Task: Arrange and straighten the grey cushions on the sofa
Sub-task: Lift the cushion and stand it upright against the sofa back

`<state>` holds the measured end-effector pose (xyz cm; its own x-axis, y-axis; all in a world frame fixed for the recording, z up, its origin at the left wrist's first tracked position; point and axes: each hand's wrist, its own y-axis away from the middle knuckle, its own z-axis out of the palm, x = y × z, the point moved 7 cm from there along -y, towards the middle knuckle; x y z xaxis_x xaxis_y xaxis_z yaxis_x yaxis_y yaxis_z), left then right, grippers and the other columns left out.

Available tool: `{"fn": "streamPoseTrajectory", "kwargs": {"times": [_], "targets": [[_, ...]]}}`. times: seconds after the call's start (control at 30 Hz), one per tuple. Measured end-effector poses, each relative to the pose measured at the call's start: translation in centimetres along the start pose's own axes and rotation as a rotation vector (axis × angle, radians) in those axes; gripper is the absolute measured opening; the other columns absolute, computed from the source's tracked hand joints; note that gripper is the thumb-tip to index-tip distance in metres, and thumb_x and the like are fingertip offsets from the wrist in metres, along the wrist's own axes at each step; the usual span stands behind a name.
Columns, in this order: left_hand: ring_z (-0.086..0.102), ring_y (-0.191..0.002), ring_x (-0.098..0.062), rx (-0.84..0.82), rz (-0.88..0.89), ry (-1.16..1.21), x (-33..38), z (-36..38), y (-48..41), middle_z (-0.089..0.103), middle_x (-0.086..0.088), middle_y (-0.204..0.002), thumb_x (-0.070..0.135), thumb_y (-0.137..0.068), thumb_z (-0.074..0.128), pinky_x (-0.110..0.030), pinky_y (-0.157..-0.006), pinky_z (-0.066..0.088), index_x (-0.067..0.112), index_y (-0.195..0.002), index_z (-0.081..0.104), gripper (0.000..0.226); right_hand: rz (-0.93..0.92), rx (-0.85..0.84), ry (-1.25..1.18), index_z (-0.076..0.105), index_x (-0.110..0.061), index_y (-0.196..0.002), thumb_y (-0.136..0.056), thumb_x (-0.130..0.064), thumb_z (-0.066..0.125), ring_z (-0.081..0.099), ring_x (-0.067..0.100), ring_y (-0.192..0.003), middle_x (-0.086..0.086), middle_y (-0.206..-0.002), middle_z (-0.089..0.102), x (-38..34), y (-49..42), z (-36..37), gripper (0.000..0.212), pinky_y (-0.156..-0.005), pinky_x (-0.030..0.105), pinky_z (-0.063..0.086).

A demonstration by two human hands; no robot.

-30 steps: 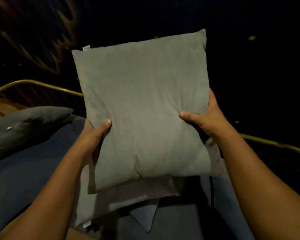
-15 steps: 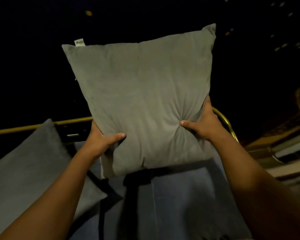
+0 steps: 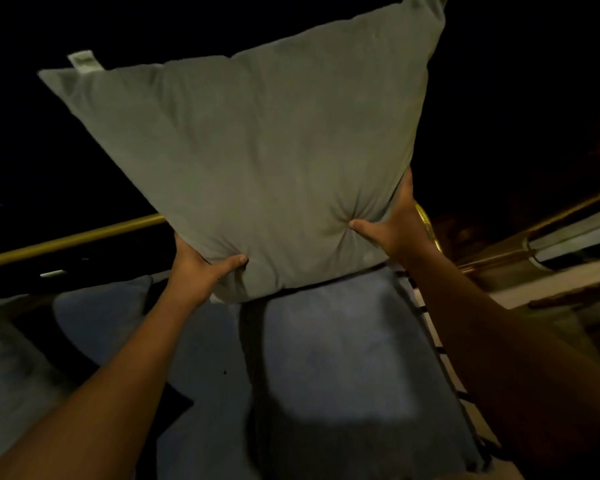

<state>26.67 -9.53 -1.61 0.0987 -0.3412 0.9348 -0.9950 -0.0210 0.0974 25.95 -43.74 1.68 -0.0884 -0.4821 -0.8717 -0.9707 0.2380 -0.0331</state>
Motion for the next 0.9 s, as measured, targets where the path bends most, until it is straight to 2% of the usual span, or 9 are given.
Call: {"fn": "streamPoseTrajectory", "kwargs": {"times": [0.1, 0.17, 0.33, 0.43, 0.5, 0.6, 0.7, 0.8, 0.9], "targets": [[0.041, -0.131, -0.016, -0.016, -0.011, -0.027, -1.6, 1.1, -1.0, 0.039, -0.007, -0.145, 0.030, -0.054, 0.088, -0.032, -0.108, 0.036, 0.009, -0.141, 0.025, 0.110, 0.059, -0.076, -0.089, 0.006, -0.022, -0.147, -0.057, -0.030, 0.086, 0.028, -0.008, -0.127, -0.009, -0.144, 0.027, 2.8, -0.5, 2.0, 0.121, -0.098, 0.000, 0.023], [0.040, -0.132, -0.018, -0.045, -0.034, -0.044, -3.0, 2.2, -1.2, 0.038, -0.007, -0.146, 0.030, -0.054, 0.088, -0.034, -0.107, 0.036, 0.011, -0.141, 0.024, 0.109, 0.108, -0.098, -0.107, 0.009, -0.035, -0.145, -0.058, -0.039, 0.085, 0.030, -0.013, -0.127, -0.016, -0.143, 0.028, 5.1, -0.2, 3.0, 0.115, -0.099, 0.004, 0.029], [0.051, -0.121, -0.016, -0.130, -0.116, -0.071, -6.1, 6.1, -0.6, 0.052, -0.005, -0.134, 0.025, -0.051, 0.088, -0.040, -0.103, 0.043, 0.012, -0.131, 0.042, 0.093, 0.272, -0.073, -0.026, 0.005, -0.047, -0.142, -0.053, -0.046, 0.084, 0.037, 0.014, -0.133, -0.008, -0.147, 0.033, 10.0, 1.0, 3.1, 0.119, -0.107, 0.051, 0.036], [0.050, -0.123, -0.023, -0.144, -0.142, -0.093, -6.6, 6.9, -1.2, 0.052, -0.009, -0.135, 0.012, -0.052, 0.089, -0.050, -0.103, 0.042, 0.013, -0.129, 0.047, 0.088, 0.306, -0.052, 0.002, 0.011, -0.026, -0.147, -0.054, -0.031, 0.088, 0.034, 0.024, -0.134, 0.004, -0.147, 0.030, 10.1, 1.3, 3.5, 0.120, -0.110, 0.048, 0.032], [0.046, -0.127, -0.022, -0.077, -0.134, -0.067, -5.7, 6.3, -0.9, 0.046, -0.003, -0.138, 0.018, -0.052, 0.090, -0.044, -0.105, 0.040, 0.017, -0.133, 0.040, 0.095, 0.309, 0.009, 0.016, 0.009, -0.017, -0.148, -0.054, -0.026, 0.089, 0.025, 0.027, -0.138, 0.010, -0.151, 0.018, 9.1, 1.5, 3.1, 0.124, -0.112, 0.041, 0.027], [0.027, -0.140, -0.021, 0.097, -0.001, -0.110, -2.5, 4.2, 0.4, 0.023, -0.006, -0.152, 0.037, -0.056, 0.083, -0.039, -0.114, 0.027, 0.014, -0.144, 0.017, 0.112, 0.162, 0.083, 0.070, -0.003, -0.023, -0.149, -0.057, -0.039, 0.087, 0.006, 0.026, -0.144, 0.011, -0.157, -0.002, 4.9, 1.9, 2.1, 0.130, -0.114, 0.042, 0.019], [0.001, -0.145, -0.026, 0.242, 0.261, -0.349, 3.6, 2.8, 1.0, 0.000, -0.015, -0.154, 0.043, -0.065, 0.077, -0.024, -0.117, 0.004, 0.009, -0.147, 0.009, 0.112, -0.089, 0.112, 0.246, 0.004, -0.029, -0.149, -0.066, -0.059, 0.069, -0.006, 0.031, -0.144, 0.012, -0.158, -0.003, -0.9, 1.0, 1.7, 0.110, -0.115, 0.053, 0.013], [-0.006, -0.142, -0.042, 0.193, 0.448, -0.686, 9.3, 4.2, -0.5, -0.001, -0.014, -0.155, 0.052, -0.070, 0.069, -0.047, -0.113, -0.006, 0.028, -0.146, 0.020, 0.094, -0.260, 0.187, 0.481, 0.022, -0.032, -0.146, -0.071, -0.066, 0.055, 0.001, 0.034, -0.143, 0.010, -0.157, 0.014, -5.3, -1.1, 2.2, 0.088, -0.113, 0.059, 0.012], [-0.009, -0.142, -0.045, 0.089, 0.429, -0.923, 10.8, 5.7, -2.9, 0.007, -0.010, -0.159, 0.057, -0.068, 0.067, -0.062, -0.107, -0.009, 0.038, -0.144, 0.015, 0.095, -0.288, 0.152, 0.593, 0.026, -0.035, -0.143, -0.074, -0.065, 0.055, 0.003, 0.031, -0.144, 0.003, -0.156, 0.021, -6.5, -3.2, 3.0, 0.082, -0.111, 0.060, 0.004]]}}
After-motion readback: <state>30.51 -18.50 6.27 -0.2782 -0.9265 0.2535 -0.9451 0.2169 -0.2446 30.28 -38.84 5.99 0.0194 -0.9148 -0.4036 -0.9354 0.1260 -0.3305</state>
